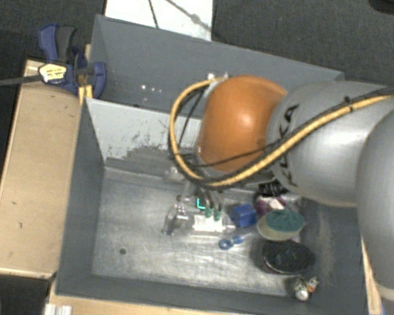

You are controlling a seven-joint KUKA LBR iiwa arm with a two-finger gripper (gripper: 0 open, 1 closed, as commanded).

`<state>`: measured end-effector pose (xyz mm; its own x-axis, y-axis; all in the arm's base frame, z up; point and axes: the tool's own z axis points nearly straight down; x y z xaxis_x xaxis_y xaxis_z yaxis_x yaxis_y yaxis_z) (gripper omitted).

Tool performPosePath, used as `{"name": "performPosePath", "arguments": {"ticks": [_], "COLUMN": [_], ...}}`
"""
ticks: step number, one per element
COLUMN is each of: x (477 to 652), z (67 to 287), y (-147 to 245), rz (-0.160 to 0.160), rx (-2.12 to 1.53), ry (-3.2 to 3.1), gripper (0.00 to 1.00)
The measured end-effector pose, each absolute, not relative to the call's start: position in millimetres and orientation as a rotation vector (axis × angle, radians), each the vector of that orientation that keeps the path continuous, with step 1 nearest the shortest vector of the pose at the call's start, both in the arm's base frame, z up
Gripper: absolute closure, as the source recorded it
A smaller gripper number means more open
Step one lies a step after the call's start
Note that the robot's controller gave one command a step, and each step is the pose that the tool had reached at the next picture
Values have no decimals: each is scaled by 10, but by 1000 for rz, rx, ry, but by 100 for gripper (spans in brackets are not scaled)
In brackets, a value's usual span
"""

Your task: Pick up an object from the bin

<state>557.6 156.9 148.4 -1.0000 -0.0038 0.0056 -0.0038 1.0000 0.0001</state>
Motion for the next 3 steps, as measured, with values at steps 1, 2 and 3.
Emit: {"name": "performPosePath", "arguments": {"ticks": [1, 2, 3], "x": [5535, 5553, 5791], "z": [1678, 1142, 1102], "y": [1367, 827, 72], "rz": [0, 3, 3], "rx": [-176, -490, -395], "ry": [-3137, -3102, -3123], "gripper": [0, 0, 0]}}
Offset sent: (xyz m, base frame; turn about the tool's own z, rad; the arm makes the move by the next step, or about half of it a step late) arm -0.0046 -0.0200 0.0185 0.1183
